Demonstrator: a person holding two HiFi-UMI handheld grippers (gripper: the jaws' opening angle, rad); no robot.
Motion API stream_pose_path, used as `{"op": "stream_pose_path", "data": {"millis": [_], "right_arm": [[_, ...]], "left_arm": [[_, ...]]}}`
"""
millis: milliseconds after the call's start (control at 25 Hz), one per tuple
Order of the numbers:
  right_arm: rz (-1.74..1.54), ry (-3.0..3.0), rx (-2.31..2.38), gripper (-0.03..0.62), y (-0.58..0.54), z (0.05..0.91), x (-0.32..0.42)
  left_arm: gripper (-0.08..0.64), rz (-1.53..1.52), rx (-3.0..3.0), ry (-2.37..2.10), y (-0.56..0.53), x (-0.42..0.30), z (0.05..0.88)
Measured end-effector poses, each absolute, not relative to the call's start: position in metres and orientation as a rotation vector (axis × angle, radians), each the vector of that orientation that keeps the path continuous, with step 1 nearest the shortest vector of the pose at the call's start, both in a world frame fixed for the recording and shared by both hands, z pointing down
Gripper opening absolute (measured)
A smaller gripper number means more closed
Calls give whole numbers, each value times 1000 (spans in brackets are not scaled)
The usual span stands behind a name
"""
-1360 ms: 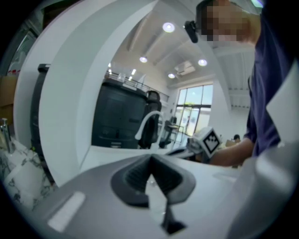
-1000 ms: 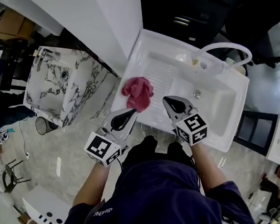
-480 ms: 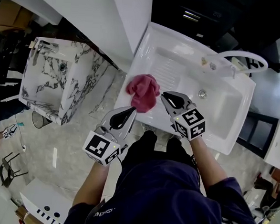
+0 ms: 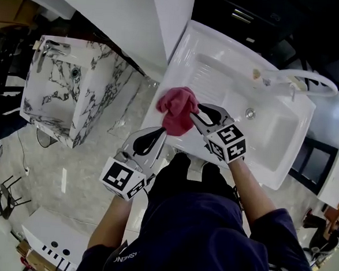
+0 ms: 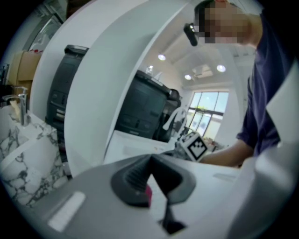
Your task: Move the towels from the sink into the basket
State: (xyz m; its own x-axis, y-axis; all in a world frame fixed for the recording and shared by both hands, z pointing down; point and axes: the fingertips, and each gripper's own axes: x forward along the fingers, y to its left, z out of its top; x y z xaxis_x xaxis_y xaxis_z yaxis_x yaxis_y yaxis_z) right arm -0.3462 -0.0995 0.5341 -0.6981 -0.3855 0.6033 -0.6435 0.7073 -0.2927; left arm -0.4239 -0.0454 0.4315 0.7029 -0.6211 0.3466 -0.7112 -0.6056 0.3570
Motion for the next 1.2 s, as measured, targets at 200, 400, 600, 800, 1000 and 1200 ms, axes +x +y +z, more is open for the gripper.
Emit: {"op": "stream_pose_path", "data": {"millis": [200, 400, 600, 800, 1000, 1200], "right_arm": [[684, -2388, 767, 153, -105, 544, -353], [720, -2365, 738, 206, -108, 560, -360], [741, -2350, 740, 227, -114, 570, -369], [765, -2326, 728, 264, -118, 586, -380], [753, -2254, 711, 267, -122, 605, -384], [722, -2177, 688, 265, -122, 623, -382]], "left_arm": [[3, 250, 2424, -1033, -48, -428, 433], [3, 251, 2411, -1037, -49, -434, 437], [3, 250, 2396, -1042, -52, -440, 441], [3, 245, 2385, -1034, -53, -442, 444], [3, 239, 2371, -1047, -57, -447, 445], [3, 240, 2359, -1060, -58, -453, 445]]}}
